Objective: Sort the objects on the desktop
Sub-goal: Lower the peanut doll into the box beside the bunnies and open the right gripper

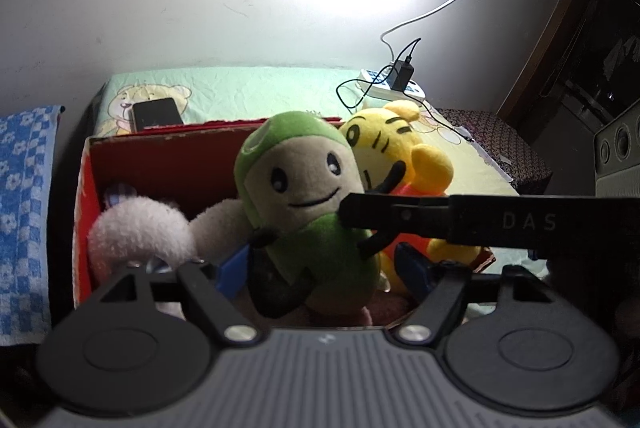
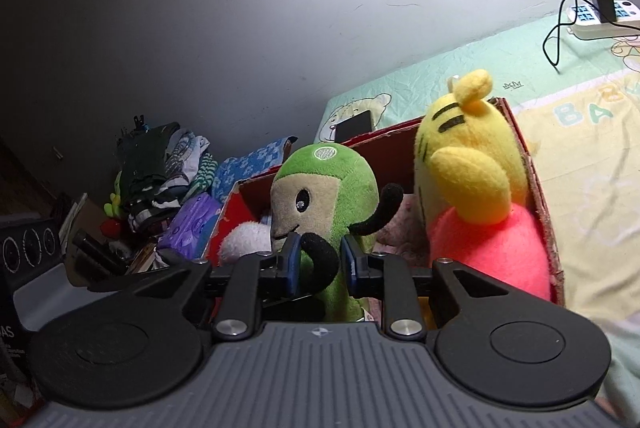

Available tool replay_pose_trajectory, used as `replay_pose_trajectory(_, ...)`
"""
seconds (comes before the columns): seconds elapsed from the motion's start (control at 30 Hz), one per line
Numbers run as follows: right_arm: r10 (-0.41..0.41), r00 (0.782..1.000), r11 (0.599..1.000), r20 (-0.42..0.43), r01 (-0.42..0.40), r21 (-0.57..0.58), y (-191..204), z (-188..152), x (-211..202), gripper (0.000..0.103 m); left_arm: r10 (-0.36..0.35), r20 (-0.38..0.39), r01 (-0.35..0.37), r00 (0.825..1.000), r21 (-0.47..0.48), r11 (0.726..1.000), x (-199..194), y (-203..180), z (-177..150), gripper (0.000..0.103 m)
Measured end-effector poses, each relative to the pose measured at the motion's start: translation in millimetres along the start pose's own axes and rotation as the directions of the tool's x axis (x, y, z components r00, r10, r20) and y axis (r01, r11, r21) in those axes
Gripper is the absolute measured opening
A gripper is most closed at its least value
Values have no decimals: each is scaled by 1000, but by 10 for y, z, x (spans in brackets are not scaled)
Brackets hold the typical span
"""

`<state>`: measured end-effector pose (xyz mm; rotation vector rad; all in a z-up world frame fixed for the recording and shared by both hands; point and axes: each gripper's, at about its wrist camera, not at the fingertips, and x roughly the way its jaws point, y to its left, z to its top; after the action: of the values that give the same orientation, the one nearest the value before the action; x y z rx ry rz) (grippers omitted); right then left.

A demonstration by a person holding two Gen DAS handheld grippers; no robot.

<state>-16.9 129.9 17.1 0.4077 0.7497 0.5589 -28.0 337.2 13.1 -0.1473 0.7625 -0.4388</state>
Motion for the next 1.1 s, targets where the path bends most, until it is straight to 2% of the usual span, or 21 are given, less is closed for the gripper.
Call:
replay_pose_trajectory(0.17, 46, 998, 997, -32, -44, 61, -100, 32, 114, 24, 13, 4, -13, 1000, -22, 1000, -19, 36, -19, 77)
replay_pose_trajectory(0.33, 6, 1000, 1000, -16, -6, 15, -48, 23, 25, 25, 18, 1, -17, 1000, -63, 998, -20, 47, -52, 77)
replay_pose_trajectory(0.47, 2, 1000, 1000, -12, -2, -3, -19, 14, -23, 31, 71, -7, -72, 997, -58, 996, -28, 15, -49, 77)
replay_pose_trajectory(0.73, -79, 997, 996, 10, 79, -44, 10, -3, -106, 32, 164, -35, -166, 986, -71, 984, -44, -84, -32, 82)
replay_pose_trajectory(1.1, -124, 992, 990, 21, 125, -58, 39, -60, -212, 32, 266, -64, -271, 962, -83, 959, -43, -242, -69, 86)
